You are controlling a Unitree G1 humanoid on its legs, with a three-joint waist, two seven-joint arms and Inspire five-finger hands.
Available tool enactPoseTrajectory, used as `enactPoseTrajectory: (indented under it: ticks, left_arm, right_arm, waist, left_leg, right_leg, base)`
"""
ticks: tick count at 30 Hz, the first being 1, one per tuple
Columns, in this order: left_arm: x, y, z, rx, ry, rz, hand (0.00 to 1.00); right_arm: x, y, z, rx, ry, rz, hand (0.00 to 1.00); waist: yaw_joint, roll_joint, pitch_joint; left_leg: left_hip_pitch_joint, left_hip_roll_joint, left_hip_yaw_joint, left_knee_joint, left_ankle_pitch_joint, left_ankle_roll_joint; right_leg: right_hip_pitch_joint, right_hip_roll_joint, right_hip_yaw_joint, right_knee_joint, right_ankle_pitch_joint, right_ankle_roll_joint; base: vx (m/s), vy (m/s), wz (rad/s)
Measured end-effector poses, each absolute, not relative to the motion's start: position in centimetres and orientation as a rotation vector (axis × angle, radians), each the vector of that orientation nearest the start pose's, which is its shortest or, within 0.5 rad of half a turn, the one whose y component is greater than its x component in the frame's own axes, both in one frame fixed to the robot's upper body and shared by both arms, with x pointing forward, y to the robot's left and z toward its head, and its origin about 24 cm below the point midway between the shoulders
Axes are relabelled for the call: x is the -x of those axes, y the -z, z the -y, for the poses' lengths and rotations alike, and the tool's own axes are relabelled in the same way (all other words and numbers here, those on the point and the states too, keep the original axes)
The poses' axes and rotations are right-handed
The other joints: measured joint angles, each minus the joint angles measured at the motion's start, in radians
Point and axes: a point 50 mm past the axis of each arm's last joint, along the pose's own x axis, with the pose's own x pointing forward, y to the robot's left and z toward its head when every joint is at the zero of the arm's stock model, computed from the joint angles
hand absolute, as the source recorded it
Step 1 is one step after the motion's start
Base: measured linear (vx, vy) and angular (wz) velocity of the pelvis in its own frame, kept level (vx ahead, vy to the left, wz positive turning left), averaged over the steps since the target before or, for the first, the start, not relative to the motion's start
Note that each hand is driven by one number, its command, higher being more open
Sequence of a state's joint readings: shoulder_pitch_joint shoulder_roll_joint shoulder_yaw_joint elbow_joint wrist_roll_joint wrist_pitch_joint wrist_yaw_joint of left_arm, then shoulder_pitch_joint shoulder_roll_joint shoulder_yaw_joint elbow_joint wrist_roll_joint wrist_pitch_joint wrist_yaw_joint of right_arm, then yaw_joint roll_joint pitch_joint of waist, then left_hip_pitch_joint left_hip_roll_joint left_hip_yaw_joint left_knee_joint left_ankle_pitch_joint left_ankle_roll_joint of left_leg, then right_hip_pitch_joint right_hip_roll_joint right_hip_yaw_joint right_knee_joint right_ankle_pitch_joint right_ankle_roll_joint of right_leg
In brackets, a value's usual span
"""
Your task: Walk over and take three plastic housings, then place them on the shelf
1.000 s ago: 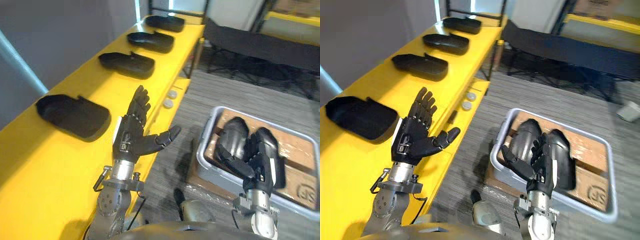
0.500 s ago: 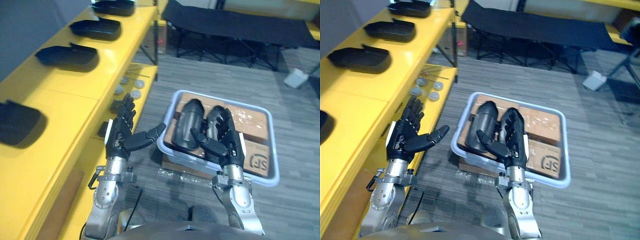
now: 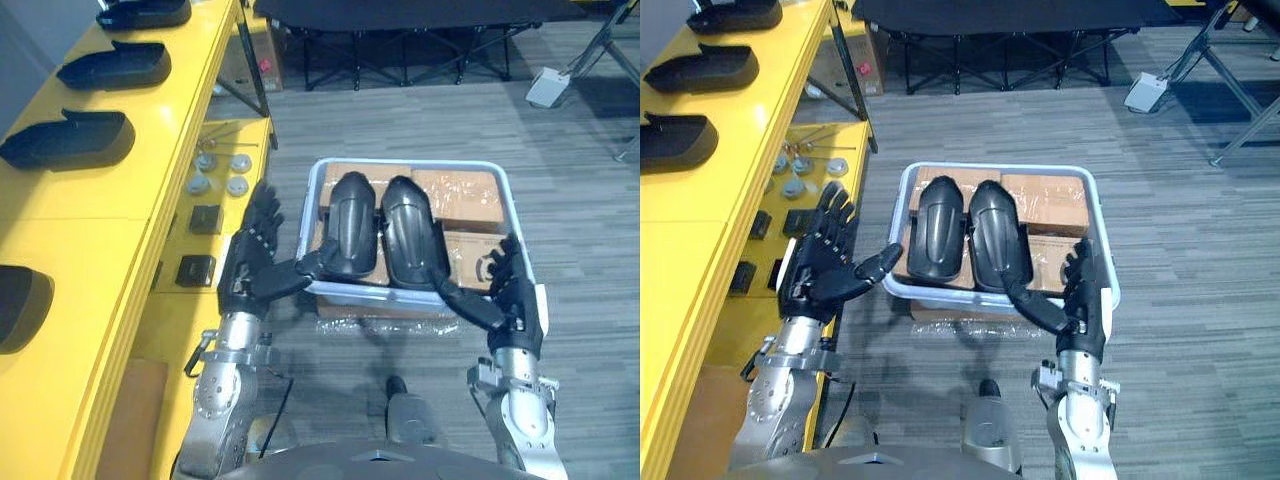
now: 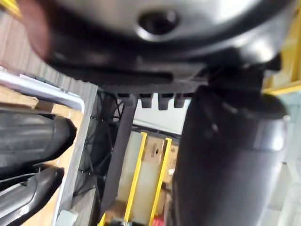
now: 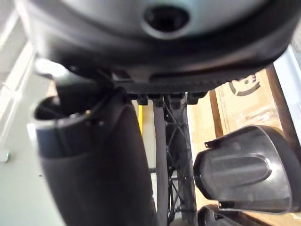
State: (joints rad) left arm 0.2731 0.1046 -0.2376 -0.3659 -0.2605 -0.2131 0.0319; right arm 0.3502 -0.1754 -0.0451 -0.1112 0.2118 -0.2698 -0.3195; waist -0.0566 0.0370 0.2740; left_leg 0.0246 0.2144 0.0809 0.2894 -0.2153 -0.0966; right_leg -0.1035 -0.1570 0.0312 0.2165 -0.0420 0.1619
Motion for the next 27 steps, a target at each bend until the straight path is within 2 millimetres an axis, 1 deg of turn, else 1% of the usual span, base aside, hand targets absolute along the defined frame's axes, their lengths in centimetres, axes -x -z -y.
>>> enactPoseTrajectory:
  ticks: [2,3,4,5,7,8,9,10,12,13,14,16,20,22,24,25,27]
  left_arm:
    - [-19.7,-8.5,-12.7,0.221,0.182,0.267,1.0]
    - [-19.8,-8.5,-12.7,0.209,0.188,0.26,1.0]
    - [-19.9,-8.5,-12.9,0.192,0.196,0.249,1.0]
    - [-20.1,-8.6,-13.2,0.17,0.199,0.254,1.0]
    - [-20.2,-8.7,-13.7,0.154,0.186,0.256,1.0]
    - [-20.4,-8.6,-13.9,0.144,0.179,0.245,1.0]
    - [-20.7,-8.3,-14.0,0.137,0.177,0.233,1.0]
    - [-20.8,-8.2,-14.1,0.135,0.178,0.226,1.0]
    - [-20.9,-7.6,-14.1,0.126,0.177,0.192,1.0]
    - [-20.9,-7.5,-14.1,0.12,0.183,0.185,1.0]
    - [-21.2,-7.2,-13.8,0.11,0.204,0.176,1.0]
    - [-21.7,-7.0,-13.5,0.061,0.225,0.17,1.0]
    - [-21.9,-6.7,-13.7,0.05,0.225,0.149,1.0]
    - [-22.0,-6.4,-13.8,0.047,0.219,0.136,1.0]
    - [-22.3,-6.2,-14.0,0.042,0.211,0.128,1.0]
    - [-22.6,-6.1,-14.0,0.039,0.212,0.125,1.0]
    - [-22.9,-5.8,-14.2,0.036,0.203,0.11,1.0]
  right_arm:
    - [-17.4,-1.9,23.8,-0.046,0.596,0.027,1.0]
    - [-17.5,-1.6,24.2,-0.05,0.635,0.019,1.0]
    - [-17.5,-1.2,25.2,-0.046,0.704,0.003,1.0]
    - [-17.9,-0.8,26.4,-0.043,0.778,-0.016,1.0]
    - [-18.6,-0.8,27.1,-0.052,0.823,-0.023,1.0]
    - [-19.4,-1.4,28.0,-0.057,0.854,0.001,1.0]
    - [-20.3,-2.5,29.1,-0.025,0.864,0.037,1.0]
    - [-20.8,-3.2,29.5,-0.007,0.858,0.053,1.0]
    - [-23.3,-5.4,30.3,0.065,0.814,0.102,1.0]
    - [-23.9,-5.7,30.4,0.08,0.807,0.103,1.0]
    - [-24.8,-6.0,30.6,0.103,0.8,0.096,1.0]
    - [-26.1,-6.4,30.8,0.124,0.782,0.076,1.0]
    - [-27.4,-6.5,30.7,0.123,0.763,0.051,1.0]
    - [-27.8,-6.9,31.0,0.128,0.758,0.052,1.0]
    - [-28.2,-7.7,32.0,0.158,0.764,0.055,1.0]
    - [-28.5,-8.5,32.7,0.174,0.771,0.056,1.0]
    - [-29.1,-9.5,33.5,0.173,0.778,0.057,1.0]
  waist:
    - [0.007,-0.026,0.018]
    - [0.009,-0.03,0.023]
    - [0.016,-0.031,0.03]
    - [0.03,-0.043,0.053]
    - [0.039,-0.053,0.076]
    - [0.047,-0.049,0.099]
    - [0.051,-0.038,0.122]
    - [0.053,-0.033,0.128]
    - [0.062,-0.03,0.136]
    - [0.064,-0.032,0.138]
    - [0.08,-0.035,0.14]
    - [0.098,-0.041,0.143]
    - [0.116,-0.047,0.148]
    - [0.122,-0.044,0.153]
    - [0.129,-0.039,0.157]
    - [0.135,-0.035,0.17]
    - [0.135,-0.031,0.183]
  left_leg:
    - [-0.003,-0.028,0.003,-0.001,-0.009,-0.023]
    - [-0.009,-0.034,0.003,0.003,-0.011,-0.025]
    - [-0.029,-0.039,0.002,0.012,-0.021,-0.036]
    - [-0.067,-0.046,0.002,0.046,-0.036,-0.033]
    - [-0.1,-0.046,0.002,0.092,-0.055,-0.036]
    - [-0.137,-0.042,-0.006,0.131,-0.068,-0.036]
    - [-0.169,-0.041,-0.017,0.156,-0.072,-0.038]
    - [-0.187,-0.04,-0.02,0.166,-0.072,-0.038]
    - [-0.244,-0.026,-0.028,0.202,-0.073,-0.041]
    - [-0.254,-0.023,-0.032,0.209,-0.075,-0.042]
    - [-0.265,-0.017,-0.037,0.216,-0.077,-0.045]
    - [-0.286,-0.012,-0.052,0.224,-0.077,-0.046]
    - [-0.3,-0.014,-0.065,0.234,-0.082,-0.044]
    - [-0.309,-0.015,-0.071,0.243,-0.087,-0.042]
    - [-0.33,-0.017,-0.077,0.258,-0.092,-0.041]
    - [-0.335,-0.019,-0.082,0.265,-0.093,-0.04]
    - [-0.345,-0.02,-0.091,0.269,-0.092,-0.04]
  right_leg:
    - [0.027,-0.032,-0.024,-0.071,0.064,0.008]
    - [0.033,-0.038,-0.034,-0.089,0.08,0.006]
    - [0.036,-0.044,-0.052,-0.123,0.116,0.004]
    - [0.036,-0.052,-0.08,-0.165,0.146,0.0]
    - [0.037,-0.054,-0.092,-0.195,0.149,0.001]
    - [0.034,-0.053,-0.098,-0.222,0.157,0.011]
    - [0.024,-0.051,-0.106,-0.235,0.169,0.003]
    - [0.013,-0.049,-0.107,-0.237,0.174,0.003]
    - [-0.03,-0.034,-0.106,-0.245,0.206,0.005]
    - [-0.031,-0.03,-0.106,-0.251,0.213,0.007]
    - [-0.034,-0.023,-0.109,-0.261,0.223,0.004]
    - [-0.037,-0.015,-0.121,-0.271,0.23,0.001]
    - [-0.038,-0.015,-0.134,-0.271,0.23,0.001]
    - [-0.039,-0.015,-0.139,-0.271,0.23,0.001]
    - [-0.051,-0.015,-0.142,-0.27,0.231,0.002]
    - [-0.052,-0.015,-0.143,-0.27,0.234,0.003]
    - [-0.054,-0.015,-0.153,-0.269,0.236,0.002]
  base:
    - [-0.12,0.222,0.0]
    - [-0.13,0.187,0.04]
    - [-0.2,0.194,-0.04]
    - [-0.18,0.127,-0.07]
    - [-0.13,0.059,-0.08]
    - [-0.14,0.048,0.04]
    - [-0.14,0.047,0.08]
    - [-0.12,0.04,0.06]
    - [-0.07,0.019,-0.05]
    - [-0.04,-0.002,-0.03]
    - [0.0,0.0,0.0]
    - [-0.01,-0.014,0.1]
    - [0.0,0.013,0.11]
    - [-0.01,0.026,0.06]
    - [-0.02,0.028,0.04]
    - [0.0,0.0,0.0]
    - [-0.04,0.01,0.1]
